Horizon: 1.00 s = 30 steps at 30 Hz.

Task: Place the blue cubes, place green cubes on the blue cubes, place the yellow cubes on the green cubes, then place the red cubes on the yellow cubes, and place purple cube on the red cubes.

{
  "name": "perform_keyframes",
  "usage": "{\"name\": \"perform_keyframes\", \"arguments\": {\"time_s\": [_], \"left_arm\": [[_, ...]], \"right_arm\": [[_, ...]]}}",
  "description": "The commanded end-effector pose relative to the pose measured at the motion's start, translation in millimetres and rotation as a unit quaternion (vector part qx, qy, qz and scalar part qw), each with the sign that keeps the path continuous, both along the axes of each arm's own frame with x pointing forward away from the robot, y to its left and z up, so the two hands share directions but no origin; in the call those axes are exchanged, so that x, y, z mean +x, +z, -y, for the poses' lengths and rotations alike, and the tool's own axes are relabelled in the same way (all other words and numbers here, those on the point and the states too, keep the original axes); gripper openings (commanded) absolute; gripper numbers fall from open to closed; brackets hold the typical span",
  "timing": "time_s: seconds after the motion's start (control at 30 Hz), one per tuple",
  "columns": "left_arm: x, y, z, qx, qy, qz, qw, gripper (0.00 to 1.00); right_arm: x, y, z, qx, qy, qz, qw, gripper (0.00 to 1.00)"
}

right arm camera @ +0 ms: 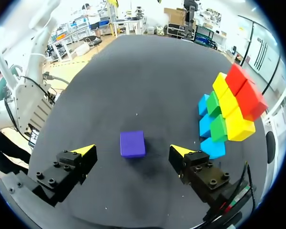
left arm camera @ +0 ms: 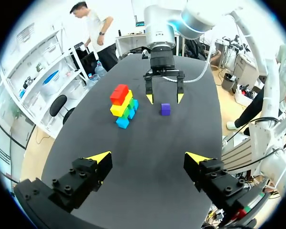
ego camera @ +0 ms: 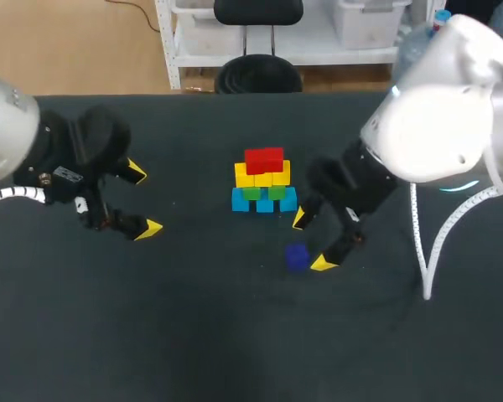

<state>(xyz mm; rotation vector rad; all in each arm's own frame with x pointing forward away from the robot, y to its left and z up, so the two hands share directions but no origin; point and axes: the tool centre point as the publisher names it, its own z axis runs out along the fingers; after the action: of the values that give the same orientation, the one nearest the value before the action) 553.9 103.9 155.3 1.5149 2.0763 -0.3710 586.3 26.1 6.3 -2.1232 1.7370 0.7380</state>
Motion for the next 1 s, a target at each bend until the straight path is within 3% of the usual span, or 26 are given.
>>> {"name": "perform_keyframes", "arguments": {"time_s": [0.03, 0.43, 0.6, 0.87, 0.93, 1.0], "left_arm": [[0.8, -0.4, -0.1, 0.000, -0.001, 0.000, 1.000, 1.00], [0.8, -0.4, -0.1, 0.000, -0.001, 0.000, 1.000, 1.00], [0.8, -0.4, -0.1, 0.000, -0.001, 0.000, 1.000, 1.00], [0.8, -0.4, -0.1, 0.000, -0.001, 0.000, 1.000, 1.00], [0.8, -0.4, -0.1, 0.000, -0.001, 0.000, 1.000, 1.00], [0.8, -0.4, -0.1, 0.000, -0.001, 0.000, 1.000, 1.00]], "right_arm": [[1.2, -3.9, -3.0, -0.001, 0.003, -0.003, 1.000, 1.00], [2.8, -7.1, -9.4, 0.002, 0.014, -0.006, 1.000, 0.97], [1.9, -7.0, -10.8, 0.003, 0.017, -0.007, 1.000, 0.53], [0.0, -7.7, -11.7, 0.003, 0.021, -0.009, 1.000, 0.47], [0.0, -7.8, -11.8, 0.004, 0.022, -0.009, 1.000, 0.38], [0.1, -7.8, -11.9, 0.005, 0.022, -0.009, 1.000, 0.22]]}}
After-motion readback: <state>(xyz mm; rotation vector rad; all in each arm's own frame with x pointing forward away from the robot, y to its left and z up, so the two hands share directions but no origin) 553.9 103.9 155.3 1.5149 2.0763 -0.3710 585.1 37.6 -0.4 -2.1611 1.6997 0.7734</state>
